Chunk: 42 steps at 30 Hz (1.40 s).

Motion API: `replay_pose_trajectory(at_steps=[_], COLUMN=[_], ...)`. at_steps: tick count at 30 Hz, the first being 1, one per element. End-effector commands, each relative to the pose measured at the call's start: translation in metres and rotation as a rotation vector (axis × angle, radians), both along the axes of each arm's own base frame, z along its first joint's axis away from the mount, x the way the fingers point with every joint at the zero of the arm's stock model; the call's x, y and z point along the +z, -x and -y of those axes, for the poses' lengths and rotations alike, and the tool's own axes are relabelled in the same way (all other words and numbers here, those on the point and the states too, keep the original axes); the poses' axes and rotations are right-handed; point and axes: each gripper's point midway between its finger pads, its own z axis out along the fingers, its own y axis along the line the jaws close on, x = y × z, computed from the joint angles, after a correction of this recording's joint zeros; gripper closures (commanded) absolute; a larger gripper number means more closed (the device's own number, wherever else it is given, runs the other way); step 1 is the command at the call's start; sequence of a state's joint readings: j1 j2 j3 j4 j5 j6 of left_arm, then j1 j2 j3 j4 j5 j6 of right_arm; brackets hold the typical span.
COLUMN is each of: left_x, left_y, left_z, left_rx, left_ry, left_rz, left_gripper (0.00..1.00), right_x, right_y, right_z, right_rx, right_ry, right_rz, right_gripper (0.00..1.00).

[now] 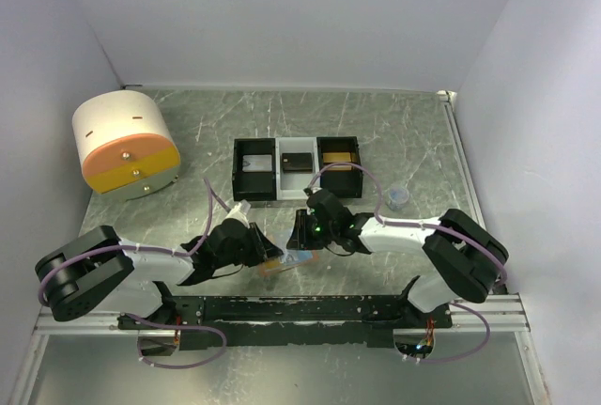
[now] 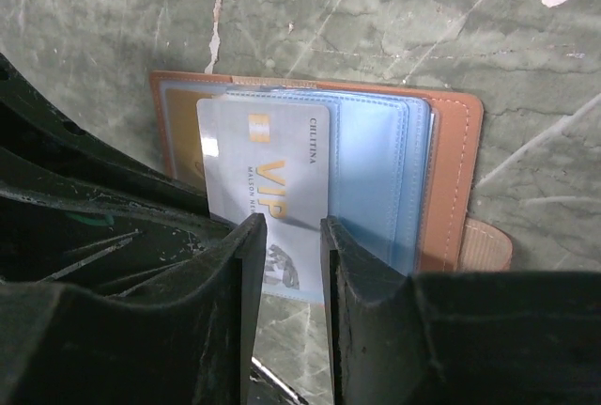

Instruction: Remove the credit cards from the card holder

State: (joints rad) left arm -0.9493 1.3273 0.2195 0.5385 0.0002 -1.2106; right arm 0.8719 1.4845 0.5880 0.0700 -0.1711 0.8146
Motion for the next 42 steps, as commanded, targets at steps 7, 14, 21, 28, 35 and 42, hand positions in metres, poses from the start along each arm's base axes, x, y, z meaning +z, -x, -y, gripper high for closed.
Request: replay_pose_trajectory(at_steps=[7,14,21,28,35,42], left_x=[0.024,0.03,0.029,0.022,0.024,0.024], left_y=[-0.002,-0.003,-0.002,0.0,-0.002,-0.004], left_z=[0.012,0.002,-0.01,-0.01,0.001,0.004], left_rx=[-0.016,0.031,0.055,0.025,0.001,0.0], left_ry=[0.096,0.118,0.088,0.021,0.031,0.041], left_rz=[0.046,0.057,0.057,0.046,0.046,0.047], left_gripper=[0.73,0.9,0.93,0.89,0.87,0.78], right_x=[-0.02,-0.024,-0.024,-0.002,0.037,0.0], right_y=[0.006,0.01,0.007,0.003,-0.002,-0.011], right_z=[0.023,0.027,0.029,0.016,-0.007,0.006], right_rx=[-0.032,-0.061,-0.074,-0.028,0.053,-0.05], right_ry=[0.102,0.085,0.1,0.041,-0.07,0.059], right_rz=[-0.027,-0.043,-0.038,0.001,0.063,0.007], right_gripper=[0.69,0.69,0.69,0.68,0.66,0.71])
